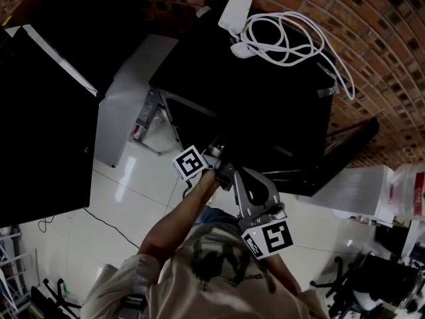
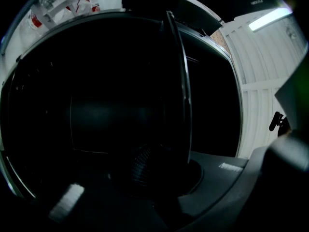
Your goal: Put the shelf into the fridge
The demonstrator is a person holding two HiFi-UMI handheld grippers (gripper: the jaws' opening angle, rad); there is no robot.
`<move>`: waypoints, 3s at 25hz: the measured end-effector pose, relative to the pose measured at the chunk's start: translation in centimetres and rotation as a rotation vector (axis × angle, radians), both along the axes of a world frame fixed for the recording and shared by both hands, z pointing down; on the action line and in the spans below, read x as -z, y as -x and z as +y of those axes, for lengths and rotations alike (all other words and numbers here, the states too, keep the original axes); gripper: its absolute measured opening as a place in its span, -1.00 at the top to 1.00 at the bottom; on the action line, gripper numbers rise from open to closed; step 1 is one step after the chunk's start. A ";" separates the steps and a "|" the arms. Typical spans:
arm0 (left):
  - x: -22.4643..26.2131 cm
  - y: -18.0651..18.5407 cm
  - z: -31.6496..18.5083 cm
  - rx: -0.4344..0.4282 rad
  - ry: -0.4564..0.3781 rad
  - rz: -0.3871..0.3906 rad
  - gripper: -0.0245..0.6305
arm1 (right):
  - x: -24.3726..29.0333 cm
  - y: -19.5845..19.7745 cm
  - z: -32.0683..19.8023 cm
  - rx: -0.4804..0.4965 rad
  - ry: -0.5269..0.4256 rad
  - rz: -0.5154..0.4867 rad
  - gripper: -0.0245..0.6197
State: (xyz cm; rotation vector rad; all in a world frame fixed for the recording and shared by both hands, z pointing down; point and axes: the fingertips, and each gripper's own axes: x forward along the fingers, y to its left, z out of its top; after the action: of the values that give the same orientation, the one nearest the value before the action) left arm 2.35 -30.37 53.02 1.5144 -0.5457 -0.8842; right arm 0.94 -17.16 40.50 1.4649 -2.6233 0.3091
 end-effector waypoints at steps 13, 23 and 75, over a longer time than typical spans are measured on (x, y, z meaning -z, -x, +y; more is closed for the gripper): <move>-0.3 -1.2 -3.1 0.006 -0.055 -0.132 0.88 | -0.2 -0.1 -2.0 -0.001 -0.002 0.002 0.92; -0.3 -2.4 -5.2 0.021 -0.042 -0.106 0.88 | -0.2 -0.3 -2.5 0.002 -0.001 0.014 0.92; 10.6 8.8 12.6 0.275 -0.206 -0.187 0.78 | 1.6 0.5 5.7 0.153 -0.044 -0.052 0.92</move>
State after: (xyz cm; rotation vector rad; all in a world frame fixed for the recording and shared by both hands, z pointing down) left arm -6.46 -17.72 42.39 1.7480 -0.8353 -1.0402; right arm 0.47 -11.47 38.89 1.2752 -2.7804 0.2777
